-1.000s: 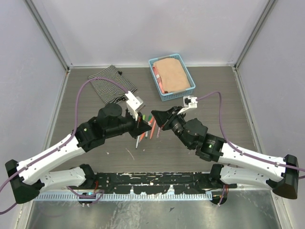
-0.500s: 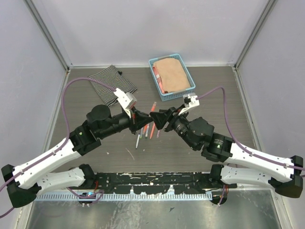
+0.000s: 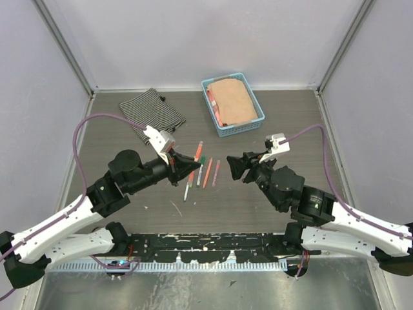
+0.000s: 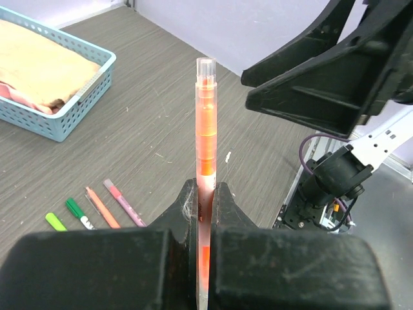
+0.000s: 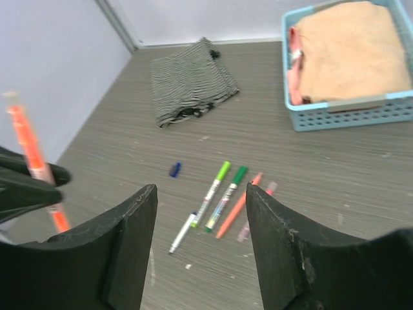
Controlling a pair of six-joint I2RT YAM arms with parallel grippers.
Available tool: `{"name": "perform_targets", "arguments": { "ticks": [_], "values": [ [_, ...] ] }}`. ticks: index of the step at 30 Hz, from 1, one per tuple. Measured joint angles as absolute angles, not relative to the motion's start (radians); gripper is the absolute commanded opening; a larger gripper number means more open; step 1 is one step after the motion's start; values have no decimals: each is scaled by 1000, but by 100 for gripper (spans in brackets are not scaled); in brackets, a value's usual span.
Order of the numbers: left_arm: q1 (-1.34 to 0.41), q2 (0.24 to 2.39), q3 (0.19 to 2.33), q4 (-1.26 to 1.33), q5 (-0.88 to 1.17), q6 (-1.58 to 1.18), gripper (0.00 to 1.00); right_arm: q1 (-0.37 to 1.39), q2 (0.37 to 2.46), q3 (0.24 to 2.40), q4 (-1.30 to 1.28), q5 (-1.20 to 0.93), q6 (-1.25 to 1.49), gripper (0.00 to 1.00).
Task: Insert the pens into the pen caps
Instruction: Press the pen cap onto the pen, then place the pen at the center of the board.
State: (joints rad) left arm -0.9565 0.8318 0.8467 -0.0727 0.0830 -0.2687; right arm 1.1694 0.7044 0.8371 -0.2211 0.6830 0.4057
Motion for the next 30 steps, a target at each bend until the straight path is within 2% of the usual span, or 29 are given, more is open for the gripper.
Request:
{"name": "perform_targets", "arguments": {
  "ticks": [8, 10, 15, 20, 25, 30],
  "values": [
    [-957, 852, 850, -104, 85, -274, 0, 1144, 817, 887, -397, 828, 391, 67],
    [-957, 881, 862, -136, 67, -277, 0, 1099, 873, 927, -427, 813, 390, 67],
    [-957, 971, 905, -214, -12, -297, 0, 856, 944, 922, -455, 615, 397, 66],
    [-956, 1142, 981, -278, -94, -344, 0, 652, 859, 863, -463, 434, 446, 67],
    [-957, 1346, 1034, -311, -106, -403, 0, 633, 689, 801, -476, 385, 523, 67],
    [-957, 1618, 1193, -373, -78, -453, 0, 633, 535, 759, -516, 399, 615, 66]
  ]
}}
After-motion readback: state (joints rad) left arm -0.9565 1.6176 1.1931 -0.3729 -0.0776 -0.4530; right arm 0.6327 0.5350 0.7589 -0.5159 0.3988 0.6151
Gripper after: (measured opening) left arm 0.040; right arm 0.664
